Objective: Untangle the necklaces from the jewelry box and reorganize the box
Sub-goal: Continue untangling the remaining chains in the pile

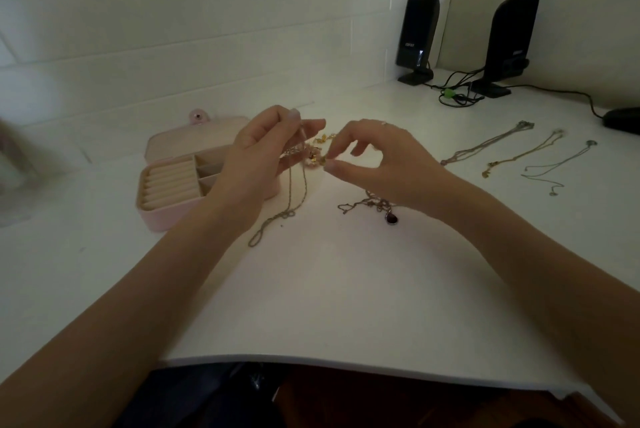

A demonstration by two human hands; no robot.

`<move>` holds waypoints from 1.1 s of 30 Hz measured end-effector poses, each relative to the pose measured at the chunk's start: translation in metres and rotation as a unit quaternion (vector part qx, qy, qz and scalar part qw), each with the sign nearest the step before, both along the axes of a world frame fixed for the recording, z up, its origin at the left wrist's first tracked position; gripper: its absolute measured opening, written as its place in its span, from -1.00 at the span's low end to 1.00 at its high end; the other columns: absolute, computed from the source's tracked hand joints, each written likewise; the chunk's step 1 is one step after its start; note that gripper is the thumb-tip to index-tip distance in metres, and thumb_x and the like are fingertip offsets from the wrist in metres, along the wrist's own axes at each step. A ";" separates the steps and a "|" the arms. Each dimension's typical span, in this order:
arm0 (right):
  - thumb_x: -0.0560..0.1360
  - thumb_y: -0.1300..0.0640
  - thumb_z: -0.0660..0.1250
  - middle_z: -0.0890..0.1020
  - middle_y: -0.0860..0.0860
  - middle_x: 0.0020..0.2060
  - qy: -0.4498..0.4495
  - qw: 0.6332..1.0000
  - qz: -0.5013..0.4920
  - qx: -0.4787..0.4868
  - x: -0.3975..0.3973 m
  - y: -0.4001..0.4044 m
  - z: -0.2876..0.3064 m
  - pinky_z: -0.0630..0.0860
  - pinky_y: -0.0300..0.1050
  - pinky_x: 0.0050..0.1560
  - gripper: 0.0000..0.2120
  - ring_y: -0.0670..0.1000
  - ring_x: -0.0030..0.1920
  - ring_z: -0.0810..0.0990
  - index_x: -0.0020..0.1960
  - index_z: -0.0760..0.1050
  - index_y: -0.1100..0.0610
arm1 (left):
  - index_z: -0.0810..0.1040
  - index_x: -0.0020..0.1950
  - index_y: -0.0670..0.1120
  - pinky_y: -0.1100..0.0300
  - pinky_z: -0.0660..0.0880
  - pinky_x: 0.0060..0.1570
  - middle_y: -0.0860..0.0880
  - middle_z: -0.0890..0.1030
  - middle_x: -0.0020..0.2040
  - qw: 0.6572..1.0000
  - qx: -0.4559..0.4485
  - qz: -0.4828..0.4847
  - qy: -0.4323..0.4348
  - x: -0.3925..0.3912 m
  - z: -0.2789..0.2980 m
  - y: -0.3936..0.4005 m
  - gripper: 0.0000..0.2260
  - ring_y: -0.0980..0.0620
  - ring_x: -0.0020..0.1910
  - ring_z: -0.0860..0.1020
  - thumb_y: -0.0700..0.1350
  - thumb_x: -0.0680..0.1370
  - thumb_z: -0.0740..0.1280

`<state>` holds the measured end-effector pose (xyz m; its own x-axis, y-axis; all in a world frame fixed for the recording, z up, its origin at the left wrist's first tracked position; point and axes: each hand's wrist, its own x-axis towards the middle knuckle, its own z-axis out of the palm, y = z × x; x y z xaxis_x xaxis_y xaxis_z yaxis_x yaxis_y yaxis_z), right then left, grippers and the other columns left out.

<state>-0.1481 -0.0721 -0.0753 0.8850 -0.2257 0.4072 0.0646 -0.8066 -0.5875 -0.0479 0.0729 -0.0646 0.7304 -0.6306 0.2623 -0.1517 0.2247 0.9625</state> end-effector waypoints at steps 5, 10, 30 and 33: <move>0.49 0.17 0.40 0.63 0.03 -0.28 -0.029 0.988 0.059 0.137 0.004 0.015 0.002 0.49 -0.25 -0.13 -0.88 -0.13 -0.27 0.55 -0.12 0.58 0.24 | 0.42 -0.22 -0.14 0.14 0.54 0.07 -0.09 0.57 -0.06 0.997 0.030 -0.056 -0.035 -0.006 -0.005 -0.004 -0.79 0.04 -0.02 0.56 -0.17 0.62 0.18; 0.60 0.21 0.21 0.63 0.06 -0.28 -0.013 0.918 0.080 0.389 0.000 0.011 0.015 0.61 -0.12 -0.12 -0.83 -0.04 -0.26 0.62 -0.16 0.42 0.18 | 0.46 -0.17 -0.15 0.21 0.55 -0.26 0.00 0.61 -0.28 0.998 0.039 -0.034 0.024 -0.006 -0.003 -0.005 -0.78 0.05 -0.27 0.58 -0.12 0.63 0.18; 0.59 0.03 0.22 0.60 -0.04 -0.20 -0.194 0.762 0.044 0.617 -0.015 -0.043 0.033 0.52 -0.18 -0.03 -0.82 -0.09 -0.18 0.61 -0.12 0.47 0.09 | 0.38 -0.28 -0.11 0.25 0.41 -0.52 -0.03 0.50 -0.40 0.986 0.126 -0.088 0.061 -0.007 -0.005 -0.005 -0.72 0.05 -0.56 0.36 -0.09 0.63 0.17; 0.60 0.03 0.21 0.60 -0.03 -0.24 -0.206 0.746 0.032 0.633 -0.016 -0.052 0.029 0.53 -0.20 -0.07 -0.79 -0.08 -0.23 0.60 -0.14 0.46 0.12 | 0.40 -0.34 -0.12 0.21 0.56 -0.38 -0.03 0.55 -0.40 0.989 0.111 -0.058 0.085 -0.005 -0.005 -0.006 -0.70 0.06 -0.44 0.48 -0.13 0.61 0.22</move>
<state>-0.1637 -0.1239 -0.0461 0.7694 -0.6222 0.1449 0.4648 0.3896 -0.7951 -0.0524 0.0670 -0.0693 0.6716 -0.7408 -0.0118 0.0308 0.0120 0.9995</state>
